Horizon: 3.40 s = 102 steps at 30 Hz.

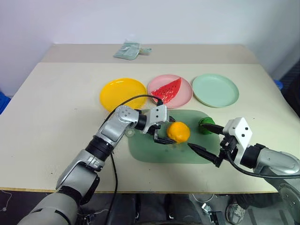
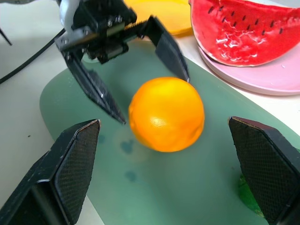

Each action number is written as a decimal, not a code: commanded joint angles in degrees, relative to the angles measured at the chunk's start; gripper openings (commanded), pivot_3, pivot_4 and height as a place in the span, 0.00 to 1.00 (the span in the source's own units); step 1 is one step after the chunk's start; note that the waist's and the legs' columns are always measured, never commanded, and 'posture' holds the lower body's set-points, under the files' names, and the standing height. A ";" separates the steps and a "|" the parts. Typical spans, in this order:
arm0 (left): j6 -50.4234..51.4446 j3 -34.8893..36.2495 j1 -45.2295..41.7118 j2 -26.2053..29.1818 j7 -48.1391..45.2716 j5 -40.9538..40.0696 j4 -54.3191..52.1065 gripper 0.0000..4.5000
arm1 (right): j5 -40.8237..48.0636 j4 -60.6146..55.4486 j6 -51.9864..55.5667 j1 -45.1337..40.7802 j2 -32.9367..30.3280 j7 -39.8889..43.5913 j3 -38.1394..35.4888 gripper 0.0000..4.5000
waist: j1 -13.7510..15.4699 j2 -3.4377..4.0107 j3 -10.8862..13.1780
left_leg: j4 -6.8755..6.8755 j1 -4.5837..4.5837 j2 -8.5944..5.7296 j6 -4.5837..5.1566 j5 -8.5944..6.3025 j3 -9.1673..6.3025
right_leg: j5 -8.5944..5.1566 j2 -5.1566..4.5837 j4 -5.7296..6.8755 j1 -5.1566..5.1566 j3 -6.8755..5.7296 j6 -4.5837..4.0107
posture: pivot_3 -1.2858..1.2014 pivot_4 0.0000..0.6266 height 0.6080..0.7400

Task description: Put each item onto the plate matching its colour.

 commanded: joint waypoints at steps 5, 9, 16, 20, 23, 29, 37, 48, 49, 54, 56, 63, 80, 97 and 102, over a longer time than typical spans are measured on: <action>-0.49 1.54 0.24 -1.03 1.08 0.13 -1.01 0.64 | 1.01 -1.27 -0.59 -0.70 -0.06 -0.04 -1.05 1.00 | -0.04 0.00 0.00 | 0.01 0.00 0.00 0.00 0.00 0.00 | 0.00 0.00 0.00 0.00 0.00 0.00 | 0.52 0.24 1.00; 2.17 4.23 1.05 -0.79 2.75 -1.86 -3.05 0.64 | 0.67 -0.38 -0.69 -1.84 -0.32 0.41 -0.36 1.00 | -0.06 0.00 0.00 | 0.01 0.00 0.00 0.00 0.00 0.00 | 0.00 0.00 0.00 0.00 0.00 0.00 | 0.52 0.24 1.00; 13.29 23.68 5.16 4.75 15.05 -10.03 -13.79 0.64 | -0.24 -0.45 -1.13 -2.27 -0.21 0.01 -1.08 1.00 | -0.50 -0.01 0.01 | -0.01 -0.01 0.06 -0.01 0.00 -0.01 | 0.00 0.01 0.04 -0.05 0.01 0.00 | 0.52 0.24 1.00; 16.19 31.58 6.21 9.28 28.43 -5.94 -12.26 0.64 | -1.48 1.54 -1.64 -4.08 0.44 -1.02 -0.08 1.00 | -0.45 0.00 0.00 | -0.01 0.02 0.07 -0.04 0.02 -0.02 | 0.00 0.01 0.07 -0.04 0.01 0.01 | 0.52 0.24 1.00; 18.54 33.35 4.77 9.23 36.64 -3.69 -9.07 0.64 | -2.32 3.27 -2.48 -6.25 0.88 -0.77 1.88 1.00 | 0.34 -0.02 0.01 | 0.00 0.02 0.03 -0.05 0.02 -0.02 | 0.00 0.00 0.07 -0.03 -0.01 0.01 | 0.52 0.24 1.00; 15.45 29.61 -0.57 5.38 41.69 0.25 3.99 0.64 | -4.74 8.25 -2.89 -12.95 1.52 -1.02 5.78 1.00 | 1.62 -0.09 0.02 | 0.08 0.00 -0.10 -0.31 0.17 -0.03 | 0.04 -0.07 0.07 0.01 -0.04 0.07 | 0.52 0.24 1.00; 9.03 28.68 -4.63 3.80 40.67 0.34 13.84 0.98 | -8.53 10.77 3.32 -14.07 0.18 -6.69 4.38 1.00 | 1.24 -0.09 0.02 | 0.04 -0.15 -0.11 -0.37 0.21 0.02 | 0.04 -0.06 0.08 -0.20 -0.02 0.07 | 0.52 0.24 1.00; 7.25 27.37 11.32 13.03 23.05 -6.37 -12.38 0.98 | -8.88 12.06 10.13 -9.77 0.98 -10.26 2.16 1.00 | -0.16 -0.08 0.02 | -0.01 -0.16 -0.04 -0.43 0.24 0.02 | 0.04 -0.09 0.07 -0.23 0.04 0.07 | 0.52 0.24 1.00; 8.42 26.75 12.97 13.83 20.89 -7.66 -15.24 0.98 | -9.08 12.69 10.34 -9.99 1.23 -10.70 2.31 1.00 | -0.22 -0.07 0.01 | -0.01 -0.14 -0.03 -0.43 0.24 0.02 | 0.04 -0.09 0.07 -0.21 0.04 0.06 | 0.52 0.24 1.00; 13.88 21.59 20.10 15.39 12.85 -13.55 -28.28 0.98 | -11.77 16.62 10.18 -11.65 1.82 -12.29 4.00 1.00 | -0.08 -0.04 -0.01 | -0.02 -0.08 -0.02 -0.42 0.22 0.01 | 0.03 -0.15 0.06 -0.13 0.05 0.05 | 0.52 0.24 1.00; 14.78 19.78 21.40 15.26 12.07 -13.93 -30.87 0.98 | -12.15 17.60 10.16 -12.29 2.25 -12.56 4.09 1.00 | -0.13 -0.04 -0.01 | -0.02 -0.09 -0.02 -0.41 0.21 0.01 | 0.03 -0.16 0.05 -0.13 0.04 0.04 | 0.52 0.24 1.00; 16.62 16.55 22.83 15.34 11.53 -14.06 -33.80 1.00 | -13.28 18.71 8.74 -13.63 2.88 -11.96 3.92 0.47 | -0.29 -0.01 -0.02 | -0.05 -0.08 -0.02 -0.15 0.07 0.02 | 0.03 -0.14 0.06 -0.15 0.05 0.04 | 0.52 0.24 1.00; 17.00 13.90 23.74 12.27 13.69 -14.40 -36.53 1.00 | -25.99 62.57 -9.20 -47.78 9.00 -16.36 9.79 0.43 | -1.36 0.04 0.00 | -0.08 -0.03 -0.04 -0.42 0.23 0.07 | 0.02 -0.07 0.05 -0.11 0.03 0.03 | 0.52 0.24 1.00; 11.39 38.44 33.83 14.64 31.23 -12.93 -30.43 1.00 | -13.13 31.15 -17.36 -14.99 -1.91 7.63 -5.72 0.99 | -1.54 0.05 -0.01 | -0.14 -0.06 0.02 -0.11 0.05 0.04 | 0.03 -0.07 -0.02 -0.11 0.04 0.06 | 0.52 0.24 1.00; 8.55 41.84 40.09 17.01 30.86 -12.17 -29.22 1.00 | -11.45 31.29 -18.01 -7.44 -3.96 12.28 -9.14 0.99 | -1.46 0.05 -0.01 | -0.16 0.16 0.03 -0.02 -0.02 0.05 | 0.03 -0.14 -0.03 0.08 0.07 0.05 | 0.52 0.24 1.00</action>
